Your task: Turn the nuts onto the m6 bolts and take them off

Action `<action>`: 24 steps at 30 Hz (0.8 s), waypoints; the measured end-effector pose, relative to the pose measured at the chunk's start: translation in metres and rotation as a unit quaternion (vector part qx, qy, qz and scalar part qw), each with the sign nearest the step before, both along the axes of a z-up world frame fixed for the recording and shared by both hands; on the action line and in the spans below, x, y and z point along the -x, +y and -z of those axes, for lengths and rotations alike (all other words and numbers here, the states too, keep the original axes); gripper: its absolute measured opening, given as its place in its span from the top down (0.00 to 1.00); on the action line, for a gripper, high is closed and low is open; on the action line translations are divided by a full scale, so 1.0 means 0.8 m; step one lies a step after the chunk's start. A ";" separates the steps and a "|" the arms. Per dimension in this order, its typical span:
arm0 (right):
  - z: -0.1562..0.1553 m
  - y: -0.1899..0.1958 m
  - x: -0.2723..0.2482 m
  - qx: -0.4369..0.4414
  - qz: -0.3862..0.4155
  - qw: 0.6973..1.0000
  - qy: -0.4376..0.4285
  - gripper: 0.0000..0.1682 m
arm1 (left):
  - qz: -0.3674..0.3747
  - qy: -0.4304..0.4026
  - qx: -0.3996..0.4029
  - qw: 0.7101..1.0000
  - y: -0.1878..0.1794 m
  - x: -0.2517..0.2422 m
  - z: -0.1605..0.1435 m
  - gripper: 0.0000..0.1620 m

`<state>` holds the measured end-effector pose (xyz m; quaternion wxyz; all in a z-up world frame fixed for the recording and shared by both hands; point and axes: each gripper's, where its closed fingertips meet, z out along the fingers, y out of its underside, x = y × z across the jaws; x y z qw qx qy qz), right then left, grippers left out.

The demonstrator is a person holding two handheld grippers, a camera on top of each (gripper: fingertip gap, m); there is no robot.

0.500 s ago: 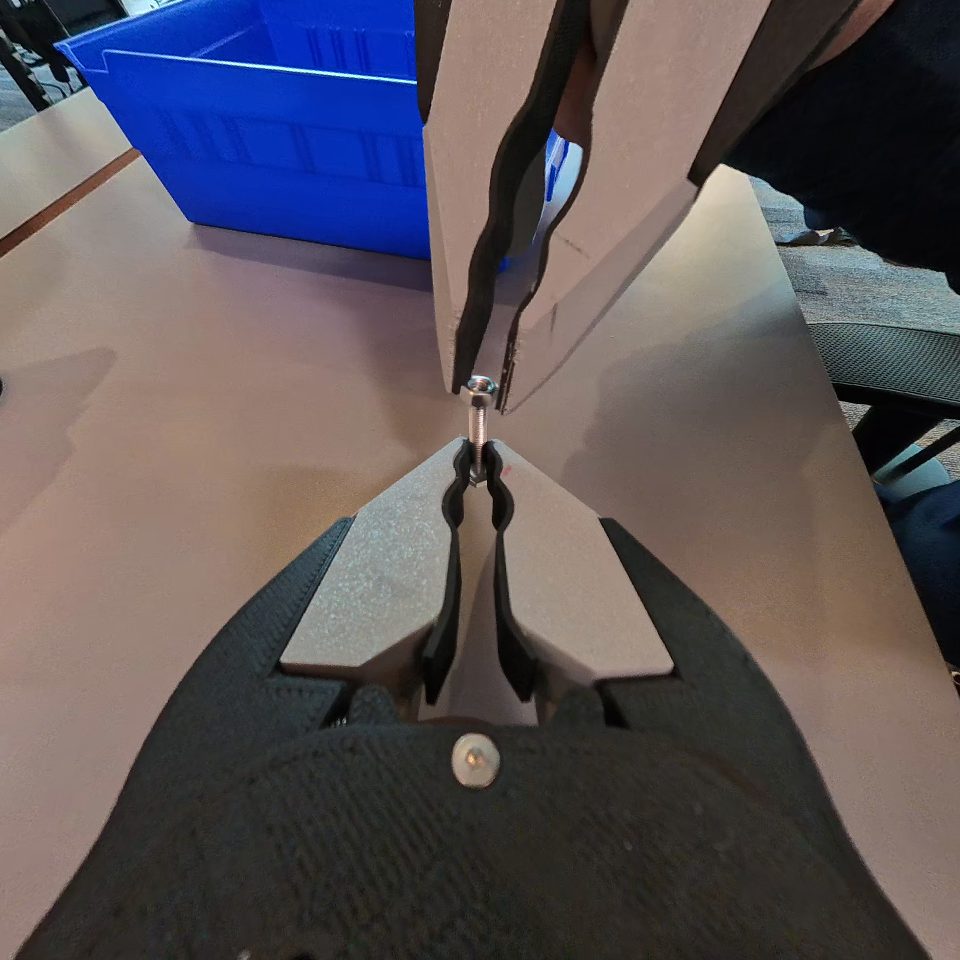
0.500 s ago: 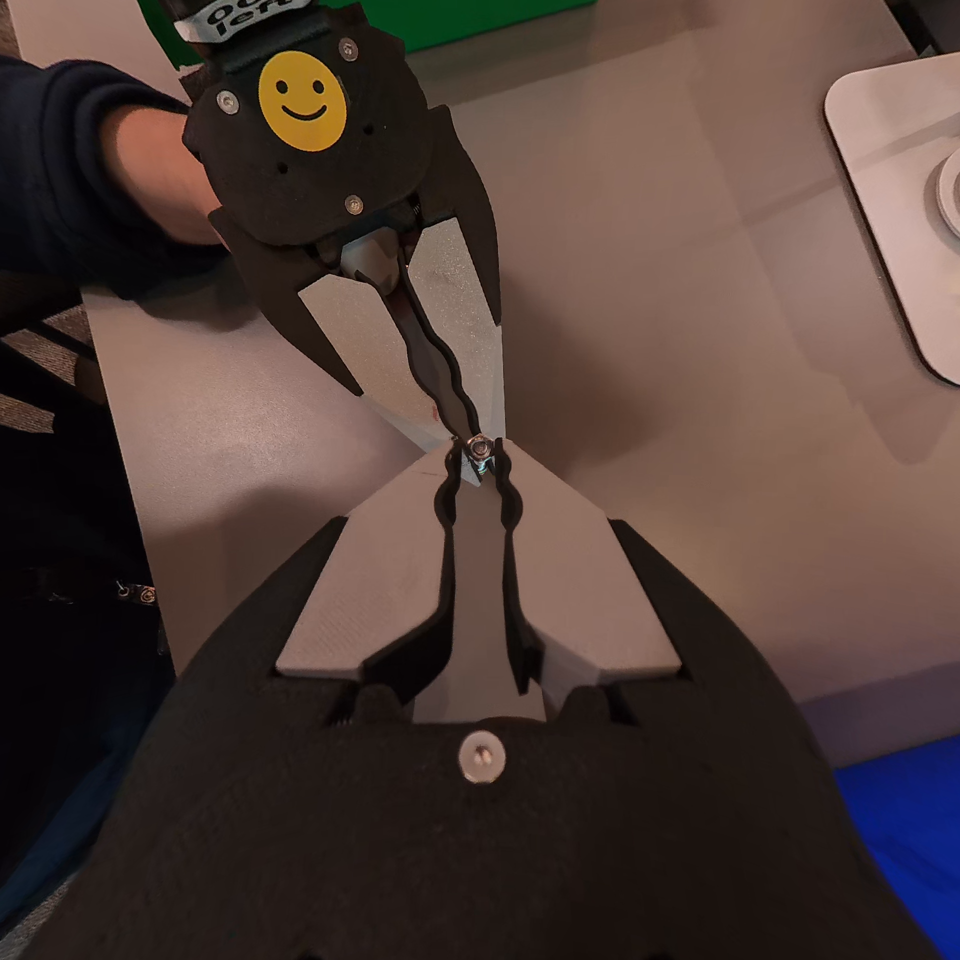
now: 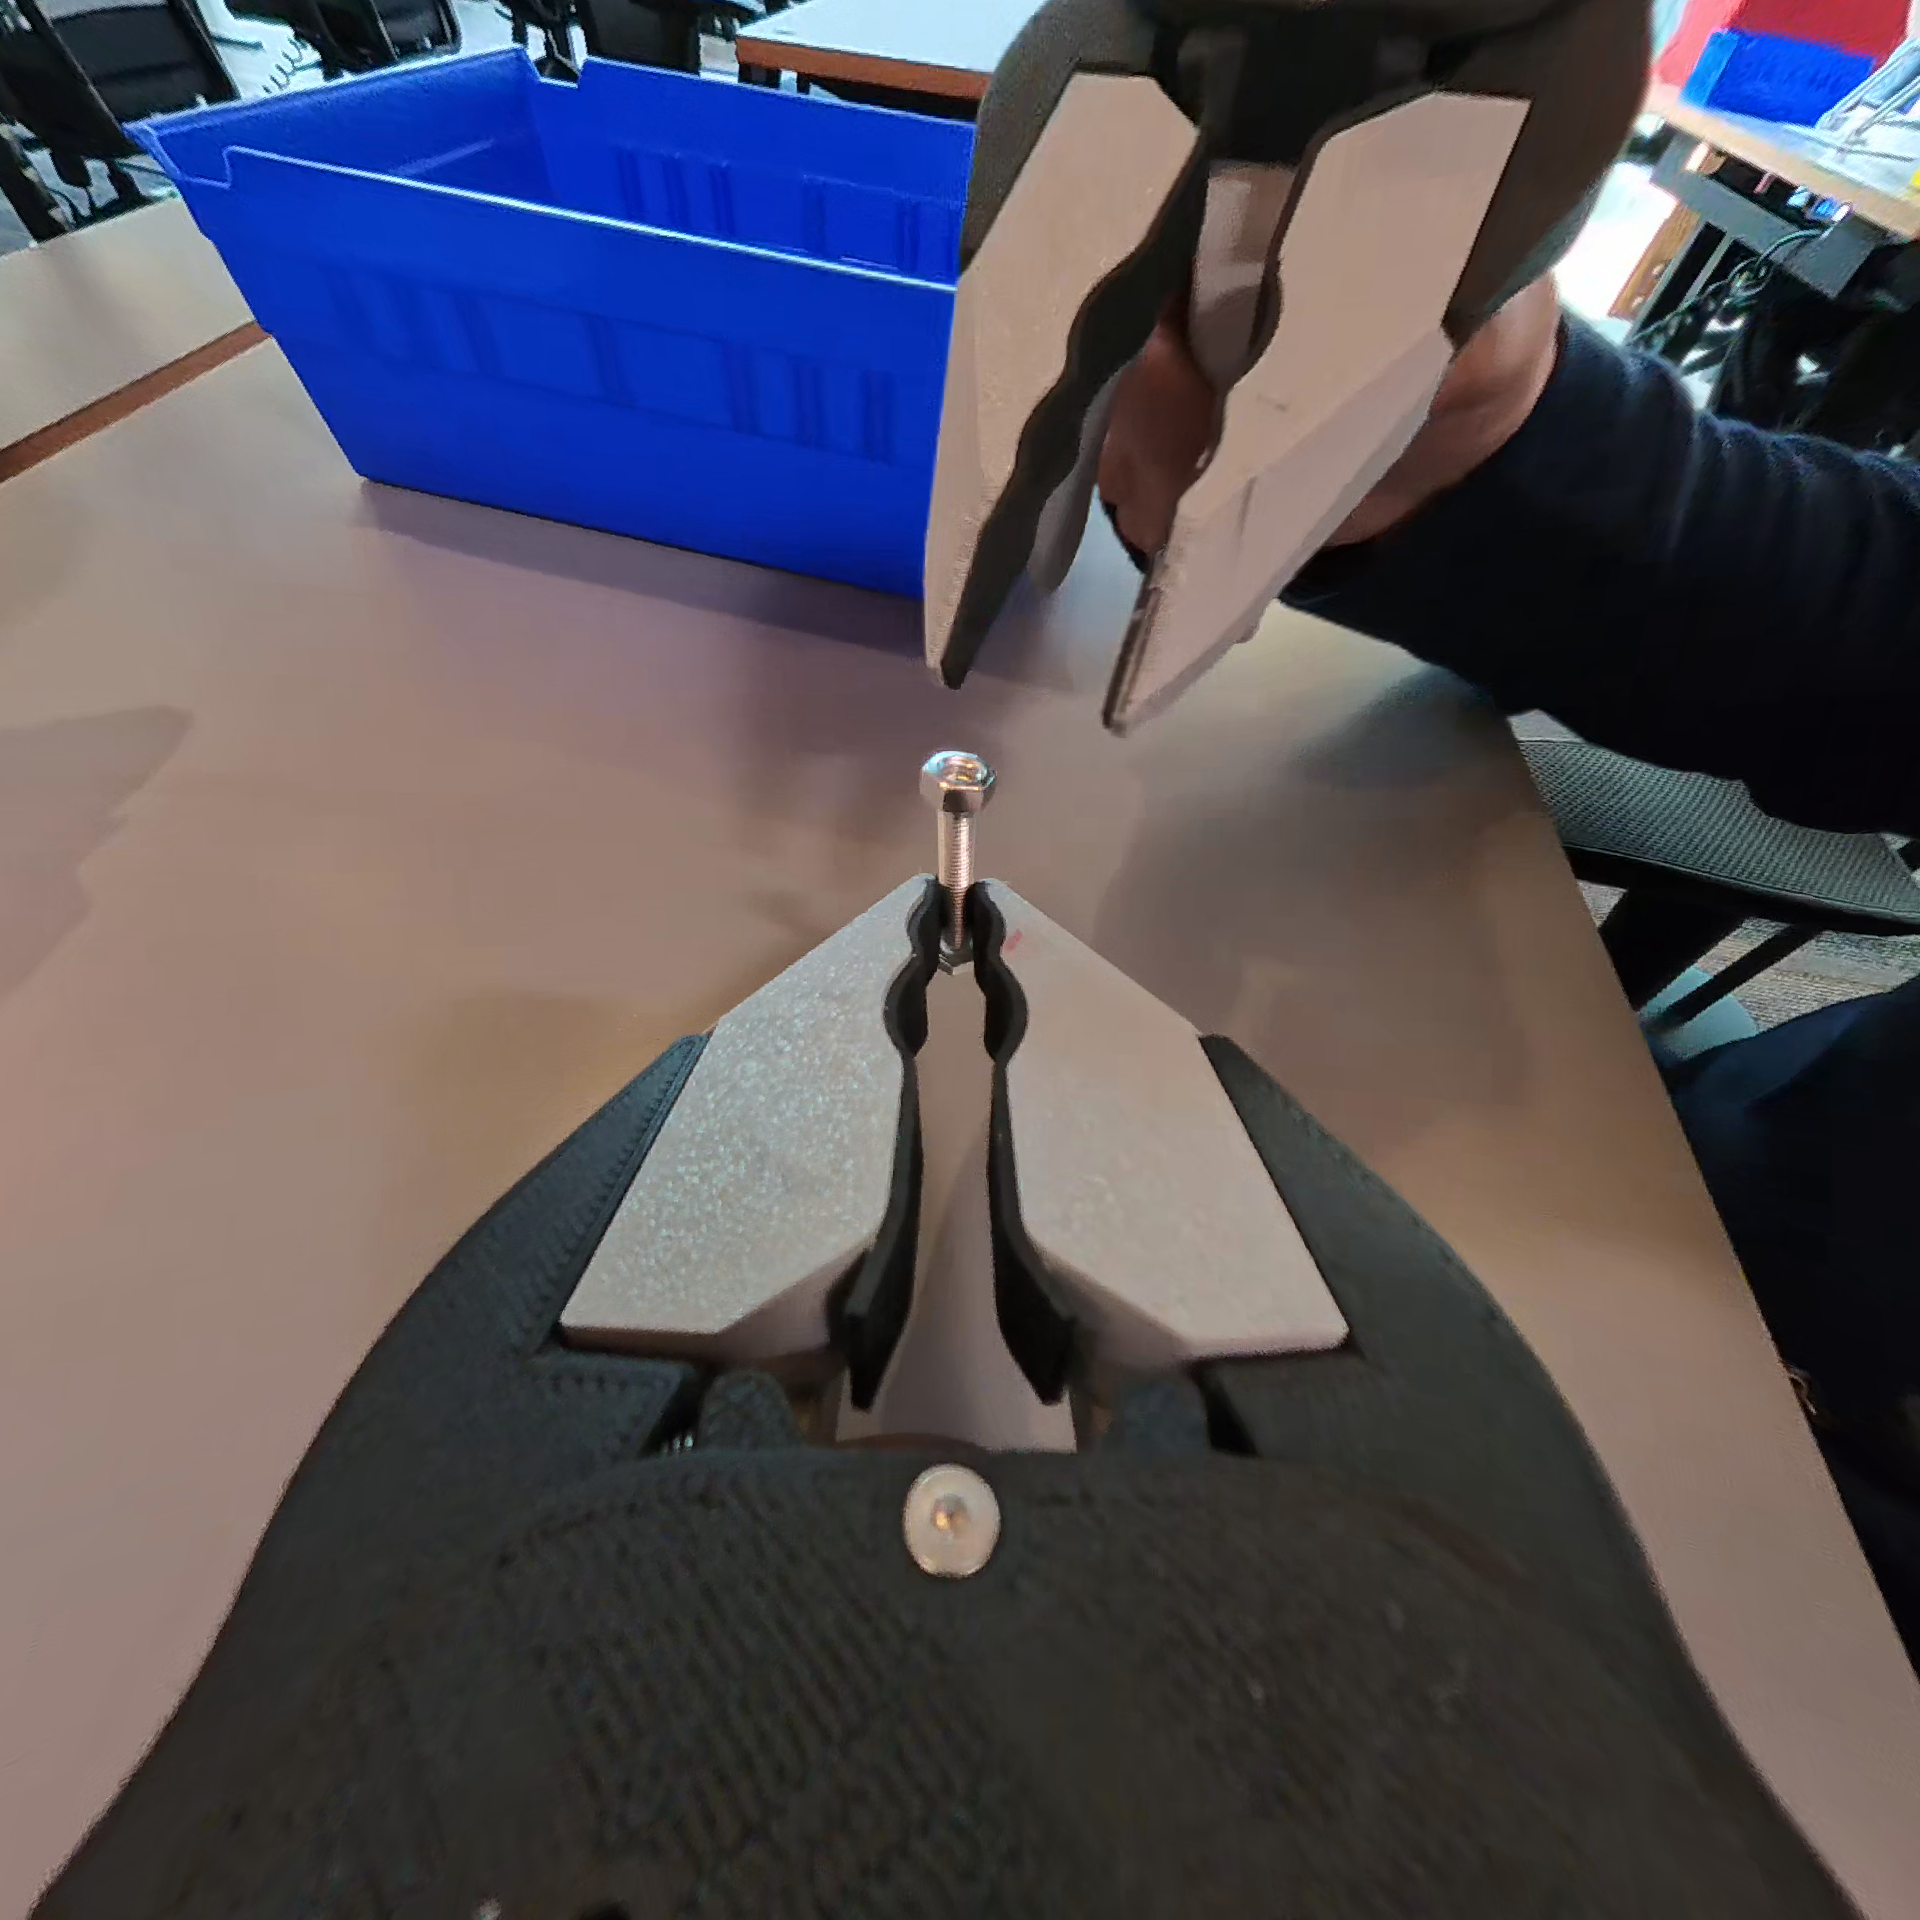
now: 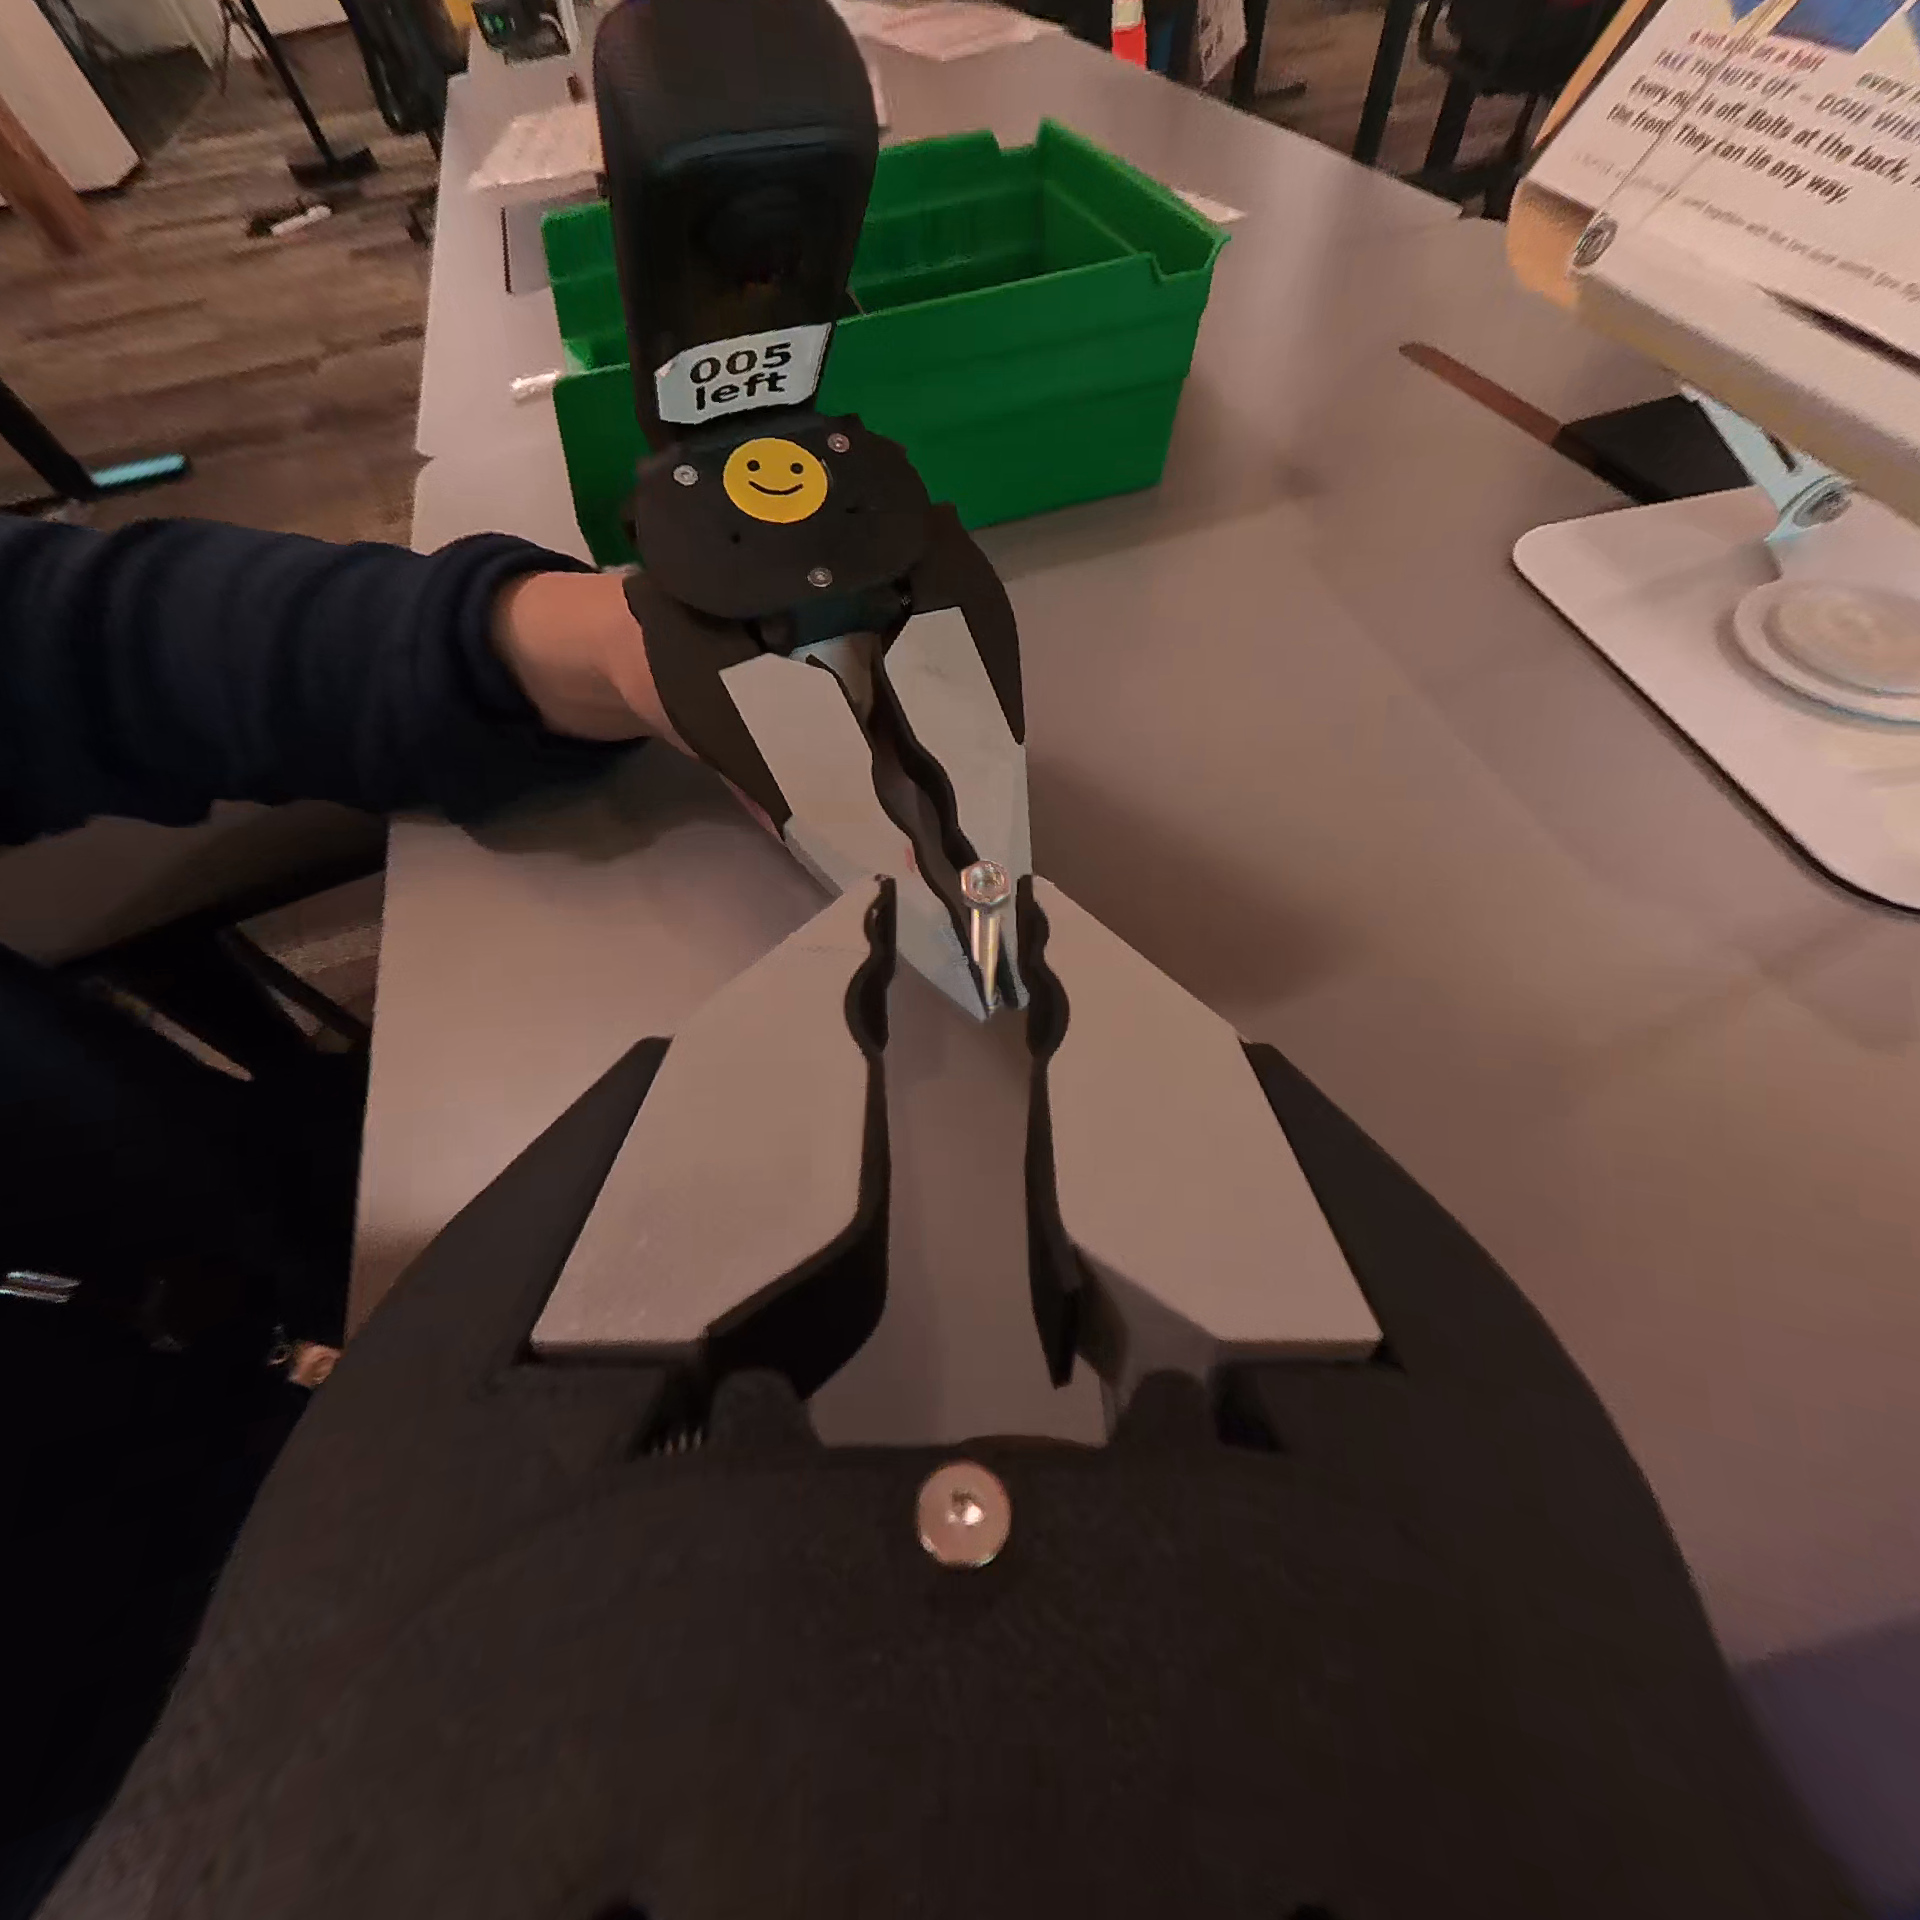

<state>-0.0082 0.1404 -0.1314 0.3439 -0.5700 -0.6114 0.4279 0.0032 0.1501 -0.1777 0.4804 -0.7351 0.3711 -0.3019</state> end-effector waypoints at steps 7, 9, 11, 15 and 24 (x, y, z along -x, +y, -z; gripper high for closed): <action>0.004 0.008 0.001 -0.001 -0.004 0.999 0.035 0.91 | 0.006 -0.005 -0.007 1.000 -0.002 -0.002 -0.004 0.98; 0.005 0.005 0.001 0.006 -0.013 0.999 0.047 0.92 | 0.007 -0.012 -0.007 1.000 -0.003 -0.003 -0.007 0.98; 0.008 0.002 0.002 0.005 -0.020 0.999 0.048 0.91 | 0.009 -0.017 -0.005 1.000 -0.004 -0.005 -0.009 0.98; 0.006 -0.001 0.004 -0.013 -0.020 0.998 0.058 0.92 | 0.014 -0.015 -0.005 1.000 -0.007 -0.009 -0.009 0.98; 0.005 -0.004 0.004 -0.026 -0.022 0.998 0.059 0.96 | 0.016 -0.012 -0.007 1.000 -0.009 -0.011 -0.009 0.98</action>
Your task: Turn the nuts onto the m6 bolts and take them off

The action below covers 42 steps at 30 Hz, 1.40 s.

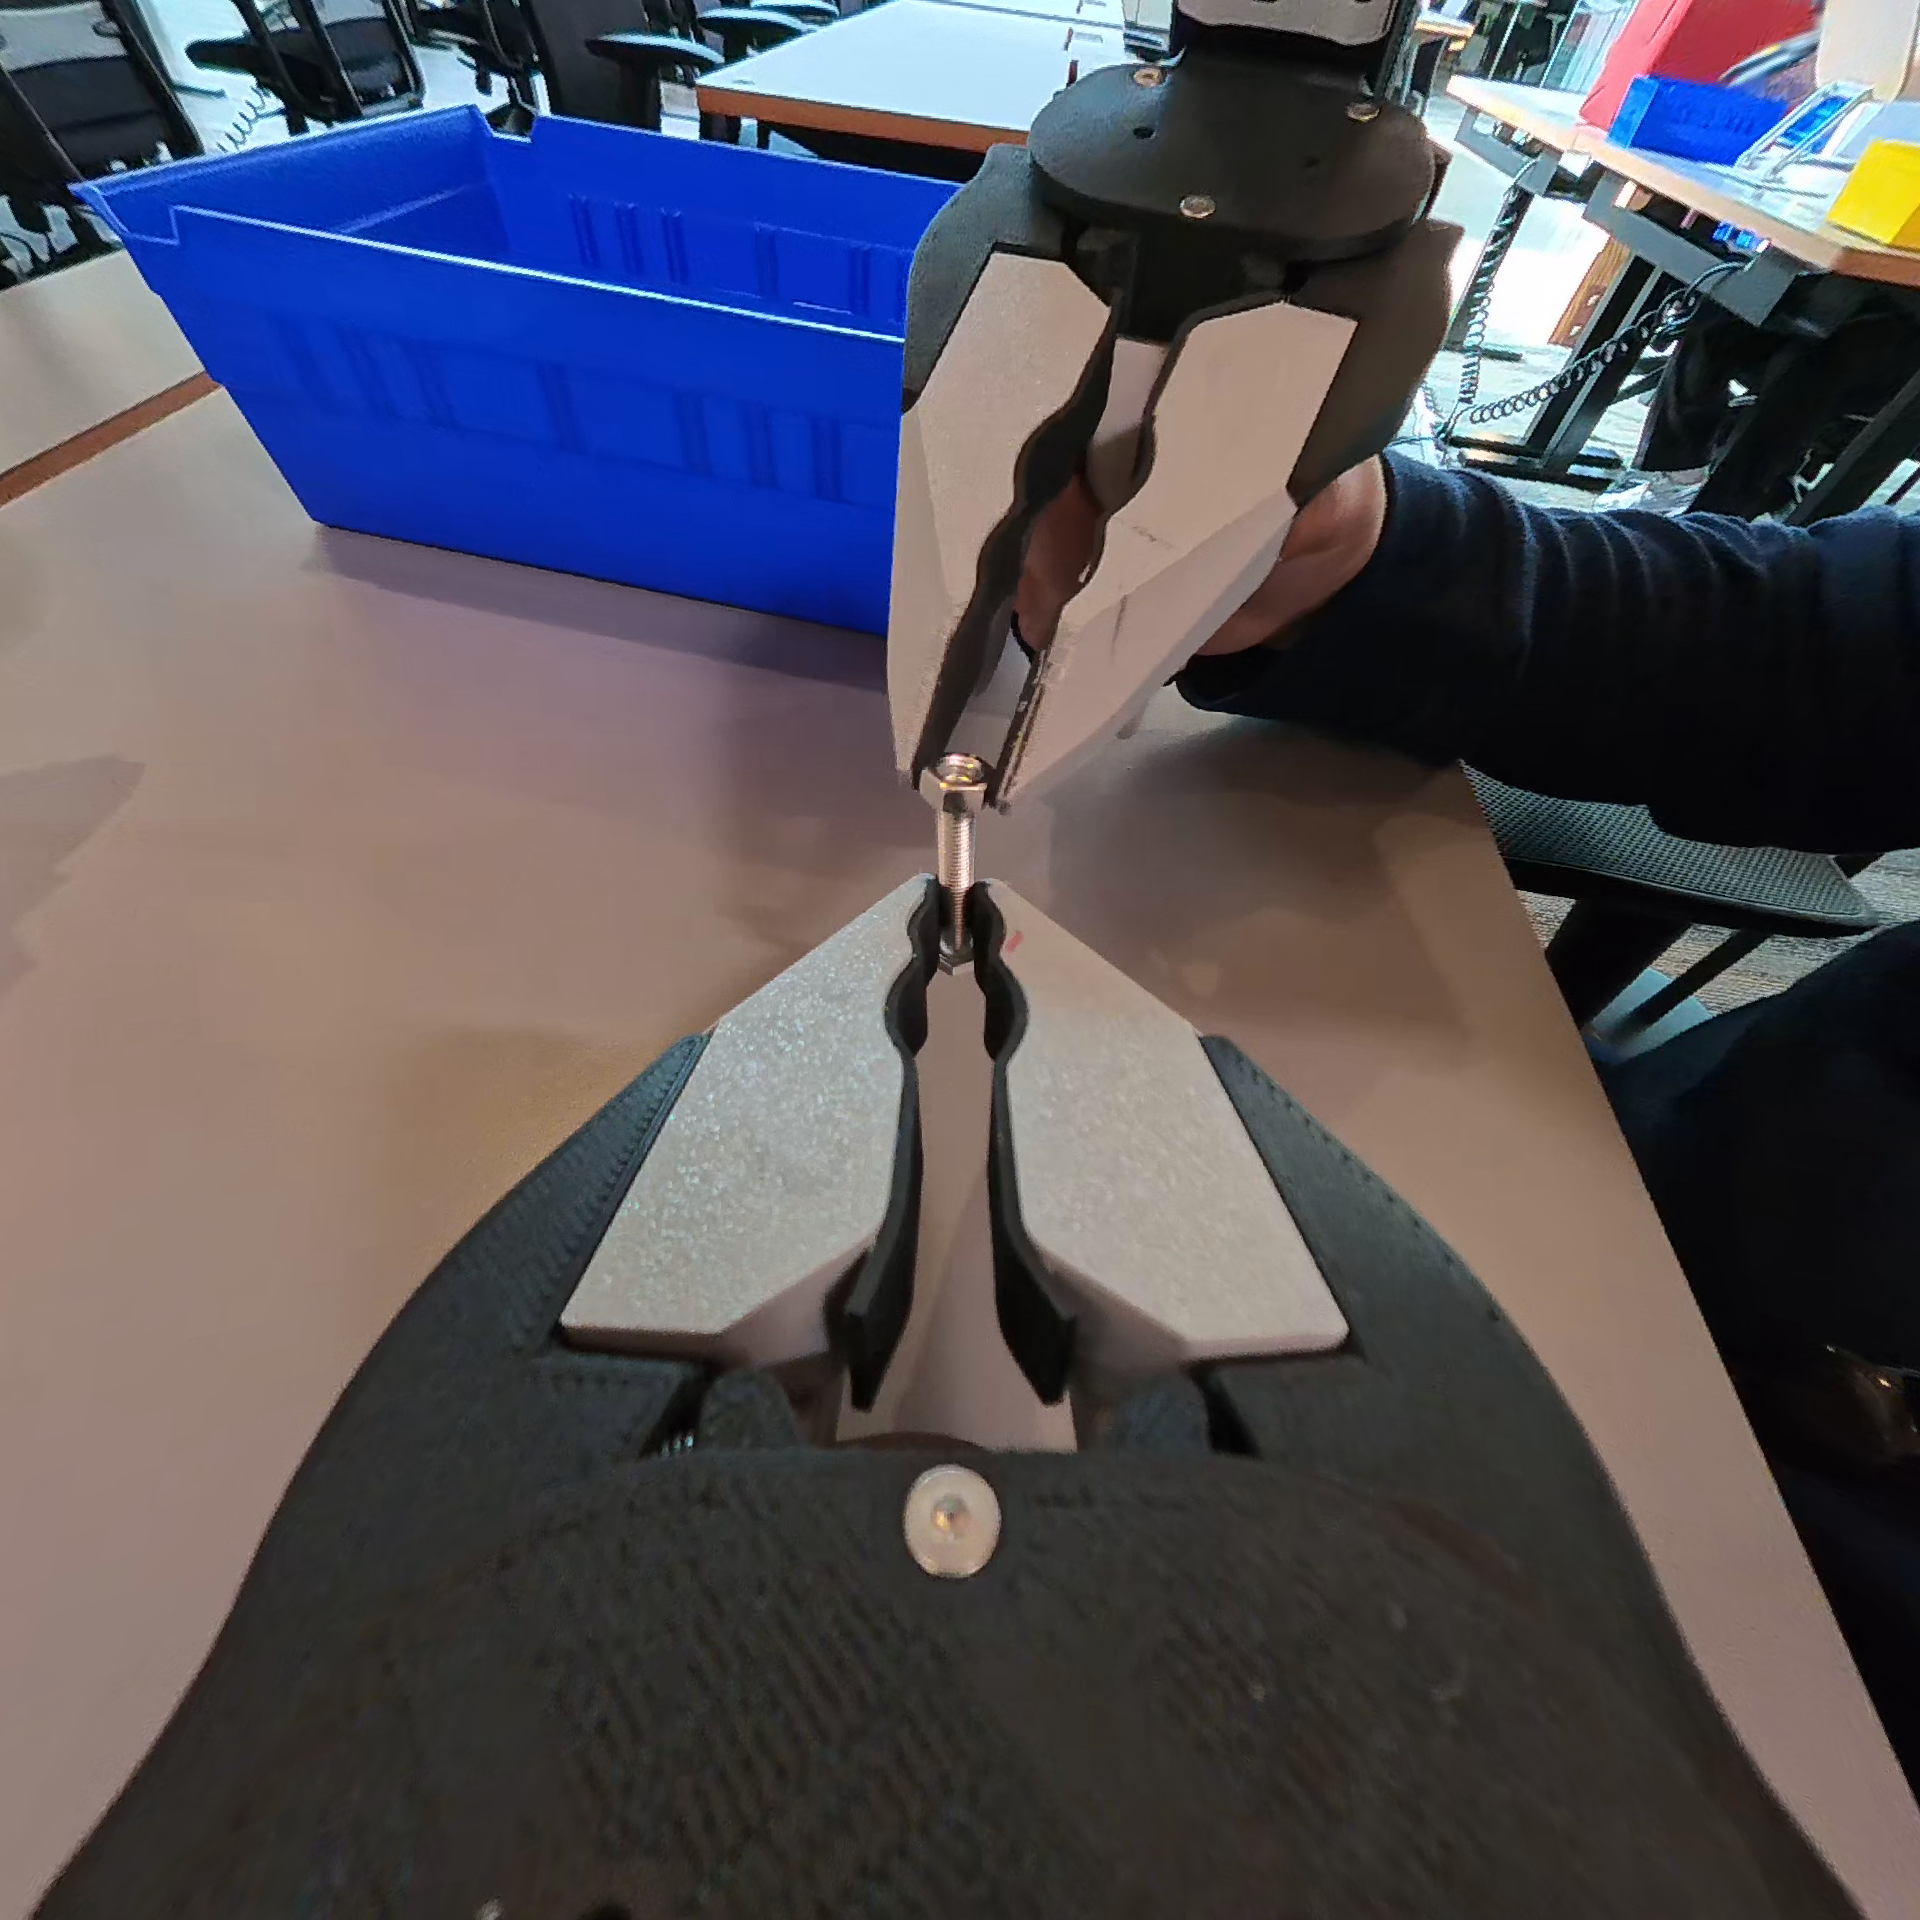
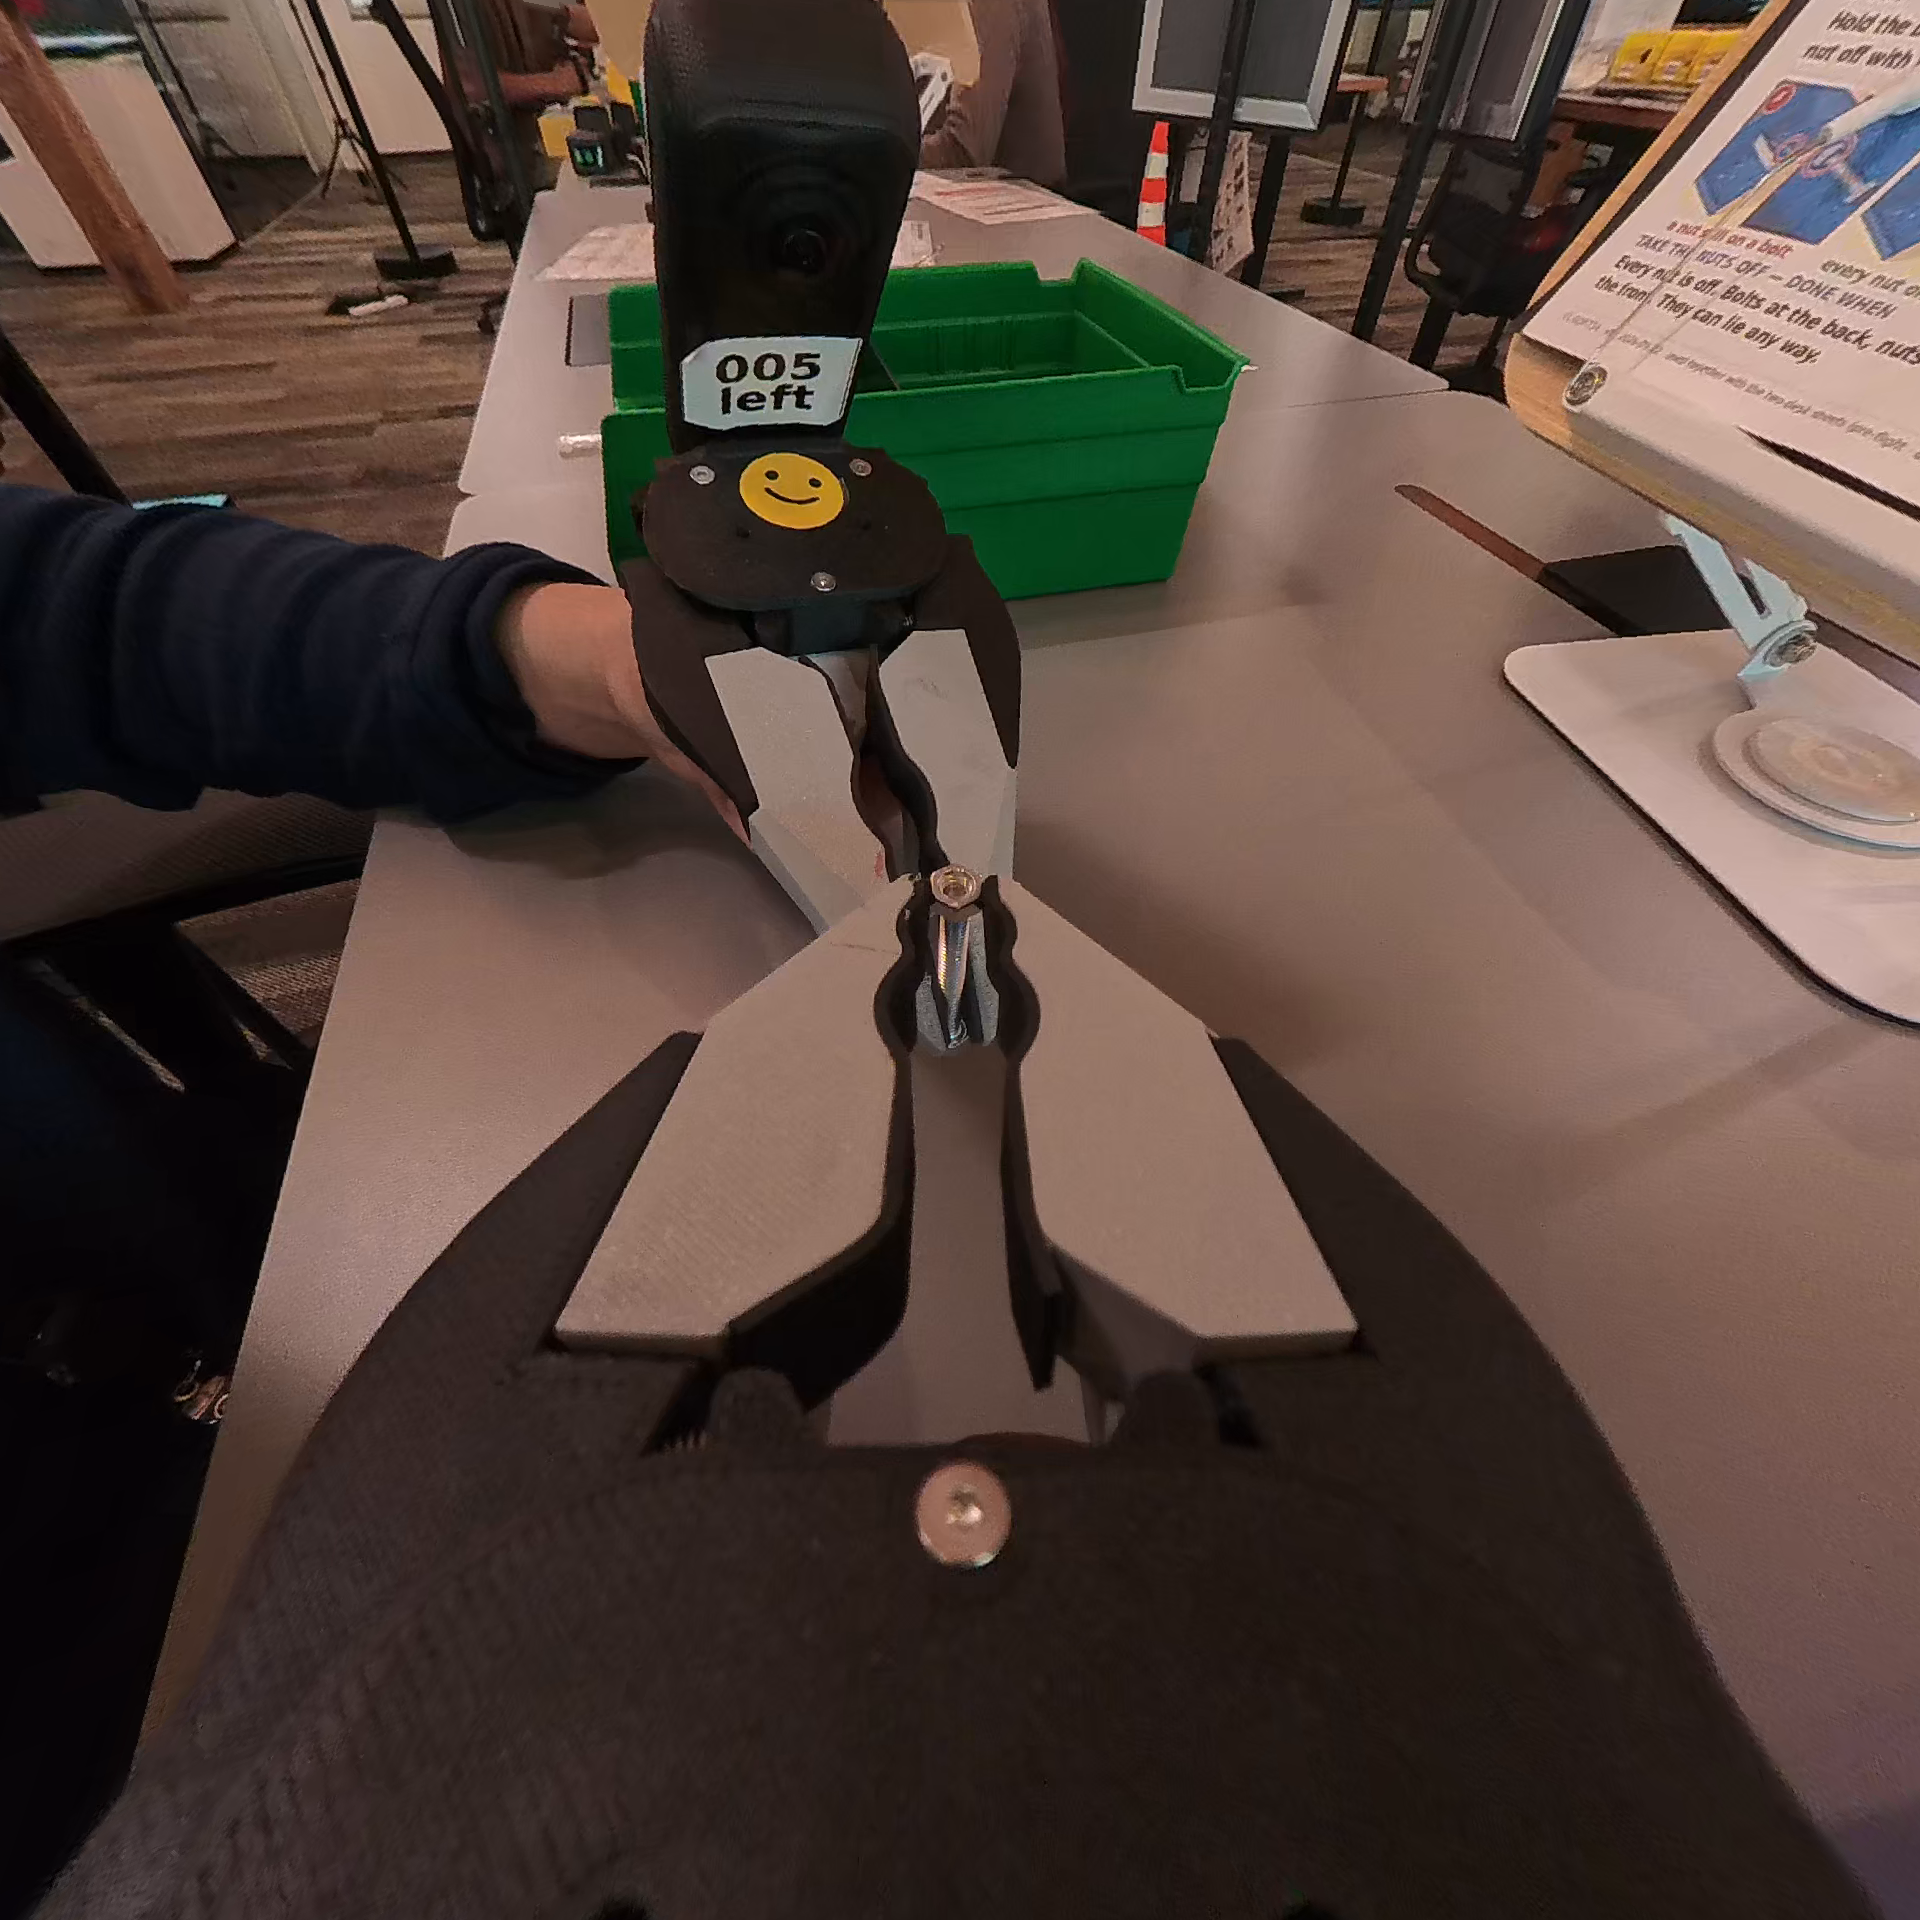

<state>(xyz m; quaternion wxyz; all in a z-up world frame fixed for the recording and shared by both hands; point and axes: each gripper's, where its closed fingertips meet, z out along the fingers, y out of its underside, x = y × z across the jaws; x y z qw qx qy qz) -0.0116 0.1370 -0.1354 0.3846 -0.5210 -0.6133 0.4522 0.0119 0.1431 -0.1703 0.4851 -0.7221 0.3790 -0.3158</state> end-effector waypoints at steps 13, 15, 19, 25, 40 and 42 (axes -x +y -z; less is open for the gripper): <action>0.009 0.004 -0.005 -0.024 0.010 0.998 -0.053 0.96 | -0.012 0.041 -0.007 0.999 0.003 0.002 0.012 0.98; 0.009 0.003 -0.004 -0.021 0.008 0.998 -0.053 0.96 | -0.011 0.042 -0.006 0.999 0.003 0.001 0.013 0.98; 0.011 0.002 -0.004 -0.014 0.003 0.998 -0.057 0.96 | -0.012 0.045 -0.006 0.999 0.003 0.002 0.014 0.98; 0.016 0.001 -0.004 -0.013 0.001 0.998 -0.067 0.96 | -0.012 0.055 -0.009 0.998 0.002 0.001 0.017 0.98; 0.025 0.000 -0.006 -0.008 -0.004 0.994 -0.107 0.96 | -0.011 0.077 -0.007 0.997 0.002 -0.001 0.025 0.98; 0.026 0.001 -0.007 -0.008 -0.003 0.994 -0.110 0.96 | -0.011 0.078 -0.006 0.997 0.002 -0.001 0.026 0.98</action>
